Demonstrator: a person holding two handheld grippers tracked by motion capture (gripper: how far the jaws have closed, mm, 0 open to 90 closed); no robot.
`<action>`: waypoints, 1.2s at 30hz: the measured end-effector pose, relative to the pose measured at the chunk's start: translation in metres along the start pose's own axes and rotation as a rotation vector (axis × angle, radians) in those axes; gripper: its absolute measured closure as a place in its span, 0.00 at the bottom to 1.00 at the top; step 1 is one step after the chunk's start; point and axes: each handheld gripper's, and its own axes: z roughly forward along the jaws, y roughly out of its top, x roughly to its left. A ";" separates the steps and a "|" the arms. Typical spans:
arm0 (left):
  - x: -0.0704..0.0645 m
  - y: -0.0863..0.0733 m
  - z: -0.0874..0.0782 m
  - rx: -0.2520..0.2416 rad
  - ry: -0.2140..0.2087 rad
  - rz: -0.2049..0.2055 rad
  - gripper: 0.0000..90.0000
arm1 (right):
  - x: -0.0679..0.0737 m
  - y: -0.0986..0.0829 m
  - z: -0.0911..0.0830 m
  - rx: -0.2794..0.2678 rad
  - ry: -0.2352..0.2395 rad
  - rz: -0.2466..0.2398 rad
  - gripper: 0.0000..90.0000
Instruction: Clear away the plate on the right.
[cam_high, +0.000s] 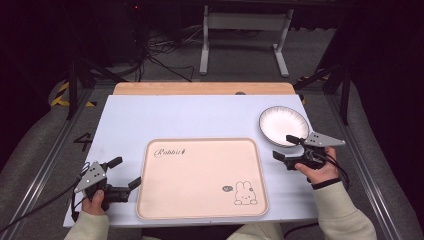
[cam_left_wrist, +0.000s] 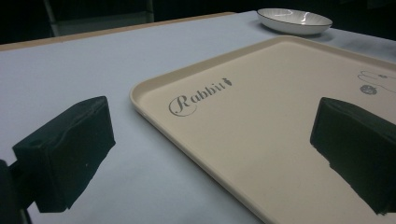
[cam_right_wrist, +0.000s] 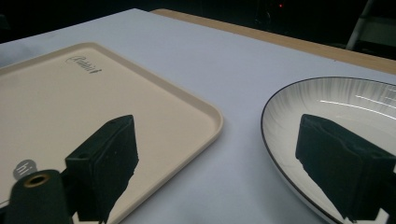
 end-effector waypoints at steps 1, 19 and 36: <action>0.000 0.000 0.000 0.000 0.000 0.000 0.00 | 0.000 0.000 0.000 0.000 0.000 0.000 0.13; 0.000 0.000 0.000 0.000 -0.002 0.000 0.00 | -0.033 0.013 0.004 -0.039 -0.054 0.141 0.11; 0.000 0.000 0.000 0.001 0.003 0.013 0.00 | -0.057 0.022 0.009 -0.007 -0.120 0.200 0.11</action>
